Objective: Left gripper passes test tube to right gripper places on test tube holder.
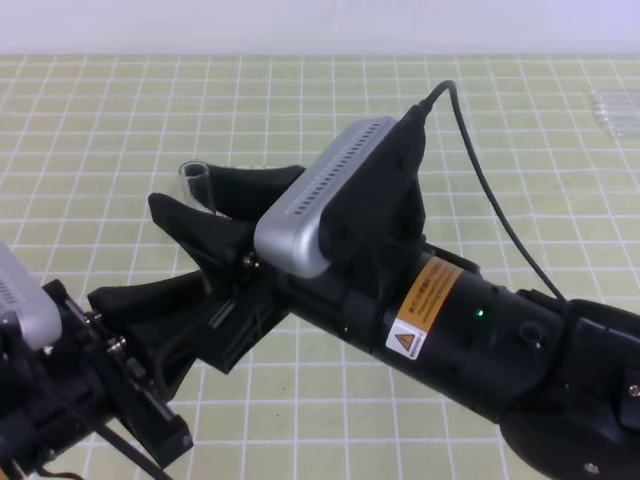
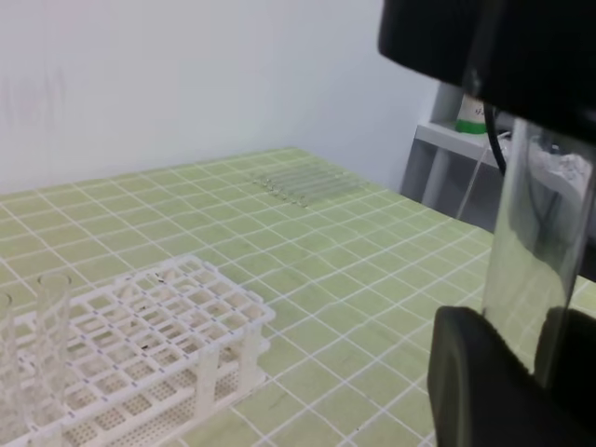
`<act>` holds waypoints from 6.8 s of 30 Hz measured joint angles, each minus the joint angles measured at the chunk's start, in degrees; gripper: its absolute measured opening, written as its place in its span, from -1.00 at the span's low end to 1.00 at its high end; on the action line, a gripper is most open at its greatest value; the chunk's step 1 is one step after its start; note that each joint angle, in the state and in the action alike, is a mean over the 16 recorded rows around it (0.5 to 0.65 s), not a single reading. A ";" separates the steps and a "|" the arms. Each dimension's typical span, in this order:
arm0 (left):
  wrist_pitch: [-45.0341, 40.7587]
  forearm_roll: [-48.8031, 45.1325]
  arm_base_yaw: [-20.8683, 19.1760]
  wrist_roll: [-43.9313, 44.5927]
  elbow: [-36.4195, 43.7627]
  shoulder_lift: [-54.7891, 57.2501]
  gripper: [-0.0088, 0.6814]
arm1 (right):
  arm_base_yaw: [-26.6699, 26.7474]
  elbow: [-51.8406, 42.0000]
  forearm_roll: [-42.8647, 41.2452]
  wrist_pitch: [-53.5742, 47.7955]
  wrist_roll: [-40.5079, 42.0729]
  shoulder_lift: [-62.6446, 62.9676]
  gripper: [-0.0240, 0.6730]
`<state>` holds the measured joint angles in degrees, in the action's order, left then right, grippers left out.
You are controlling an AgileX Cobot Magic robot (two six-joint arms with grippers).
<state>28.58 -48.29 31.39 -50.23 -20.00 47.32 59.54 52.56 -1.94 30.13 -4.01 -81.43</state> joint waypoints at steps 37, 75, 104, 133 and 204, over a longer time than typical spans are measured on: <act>-1.64 -3.24 0.00 -2.20 0.03 -3.73 -0.90 | -0.20 0.05 1.37 -4.32 2.48 2.64 -0.90; -26.30 -53.43 -0.01 -57.20 19.71 -42.89 -0.98 | -2.49 0.05 5.99 -13.85 6.31 8.31 -0.90; -28.39 -53.18 0.00 -56.01 20.98 -42.98 -0.98 | -17.36 0.05 7.51 -12.69 8.20 8.31 -0.90; -28.19 -52.83 0.00 -56.03 20.79 -43.06 -0.98 | -18.29 3.54 3.36 8.21 6.42 -5.03 -0.90; -28.45 -52.66 0.00 -56.47 20.68 -43.06 -0.98 | -19.59 20.05 -0.41 16.19 -2.34 -35.93 -0.90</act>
<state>0.13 -100.95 31.39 -106.70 0.68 4.27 39.95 72.61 -2.35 46.32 -6.35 -117.36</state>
